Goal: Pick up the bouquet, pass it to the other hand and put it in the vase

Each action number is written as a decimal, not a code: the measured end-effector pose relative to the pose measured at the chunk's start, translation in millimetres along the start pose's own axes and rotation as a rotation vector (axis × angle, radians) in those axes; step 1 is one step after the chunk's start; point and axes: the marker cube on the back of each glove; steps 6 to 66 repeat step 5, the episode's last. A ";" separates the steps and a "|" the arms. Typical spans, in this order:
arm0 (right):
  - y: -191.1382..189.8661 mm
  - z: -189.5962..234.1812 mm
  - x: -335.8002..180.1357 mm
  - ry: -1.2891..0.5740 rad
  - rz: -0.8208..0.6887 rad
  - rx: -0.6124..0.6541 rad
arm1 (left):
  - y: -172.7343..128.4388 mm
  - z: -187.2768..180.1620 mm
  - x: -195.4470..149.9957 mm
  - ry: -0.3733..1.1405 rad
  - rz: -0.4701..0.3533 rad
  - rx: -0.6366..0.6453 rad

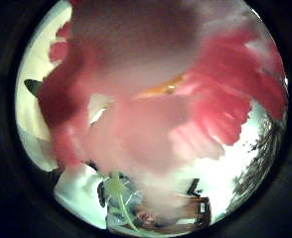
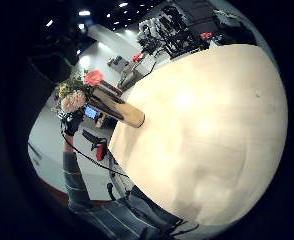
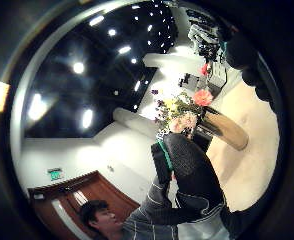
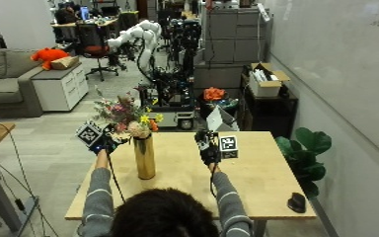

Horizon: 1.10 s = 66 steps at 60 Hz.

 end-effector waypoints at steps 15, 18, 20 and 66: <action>11.1 0.2 -21.4 0.031 -0.090 -0.003 | -8.5 0.3 -9.0 -0.011 -0.018 0.000; 11.1 0.2 -21.4 0.031 -0.090 -0.003 | -8.5 0.3 -9.0 -0.011 -0.018 0.000; 11.1 0.2 -21.4 0.031 -0.090 -0.003 | -8.5 0.3 -9.0 -0.011 -0.018 0.000; 11.1 0.2 -21.4 0.031 -0.090 -0.003 | -8.5 0.3 -9.0 -0.011 -0.018 0.000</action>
